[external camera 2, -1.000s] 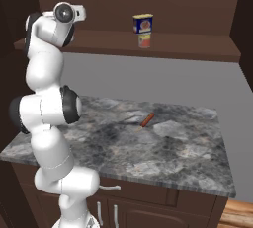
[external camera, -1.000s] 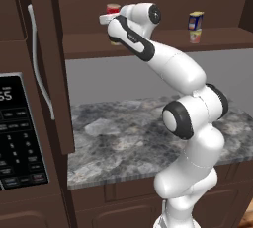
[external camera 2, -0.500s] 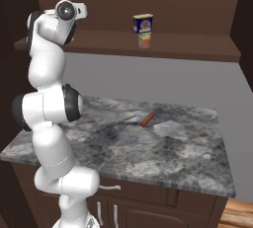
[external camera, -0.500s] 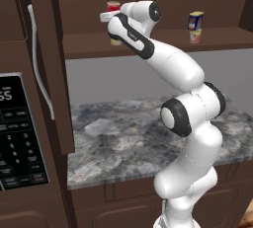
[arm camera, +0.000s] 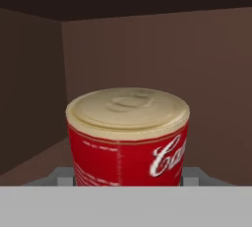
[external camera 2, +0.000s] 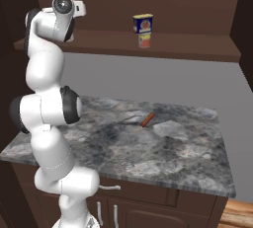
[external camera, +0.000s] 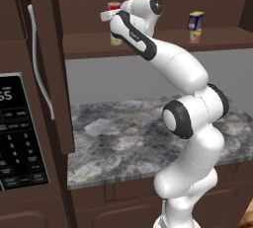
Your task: Stack two cans on top of the other two cans in the cabinet.
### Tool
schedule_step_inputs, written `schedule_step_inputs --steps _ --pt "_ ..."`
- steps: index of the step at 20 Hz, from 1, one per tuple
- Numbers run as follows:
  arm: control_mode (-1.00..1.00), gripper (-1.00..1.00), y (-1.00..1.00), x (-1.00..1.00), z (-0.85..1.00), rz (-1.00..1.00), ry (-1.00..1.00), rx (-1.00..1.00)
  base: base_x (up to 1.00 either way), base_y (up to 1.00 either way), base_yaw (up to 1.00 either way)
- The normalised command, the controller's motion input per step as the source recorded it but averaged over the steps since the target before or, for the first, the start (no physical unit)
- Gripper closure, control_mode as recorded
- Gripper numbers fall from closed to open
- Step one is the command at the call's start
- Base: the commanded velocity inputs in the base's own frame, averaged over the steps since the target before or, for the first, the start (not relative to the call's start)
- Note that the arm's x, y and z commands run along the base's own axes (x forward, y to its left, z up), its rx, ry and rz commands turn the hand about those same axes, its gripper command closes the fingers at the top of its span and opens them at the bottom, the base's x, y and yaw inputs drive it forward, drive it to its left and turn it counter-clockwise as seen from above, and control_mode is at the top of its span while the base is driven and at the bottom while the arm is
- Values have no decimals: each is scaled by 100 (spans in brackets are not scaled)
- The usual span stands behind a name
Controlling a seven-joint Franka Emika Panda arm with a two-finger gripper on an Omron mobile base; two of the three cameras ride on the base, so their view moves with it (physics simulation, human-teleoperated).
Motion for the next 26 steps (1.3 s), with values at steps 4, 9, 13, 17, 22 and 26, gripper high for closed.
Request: schedule_step_inputs --steps 4,9,13,17,22,26 --pt "-100 100 -1 -2 -11 0 0 0 0 0 0" --pt "-100 100 -2 0 -21 0 1 0 0 0 0" --pt "-100 100 -4 1 -12 0 0 0 0 0 0" --pt "-100 100 -3 0 -9 0 0 0 0 0 0" --pt "-100 100 -3 3 2 0 0 0 0 0 0" --pt "-100 100 -3 -4 2 -2 0 0 0 0 0"
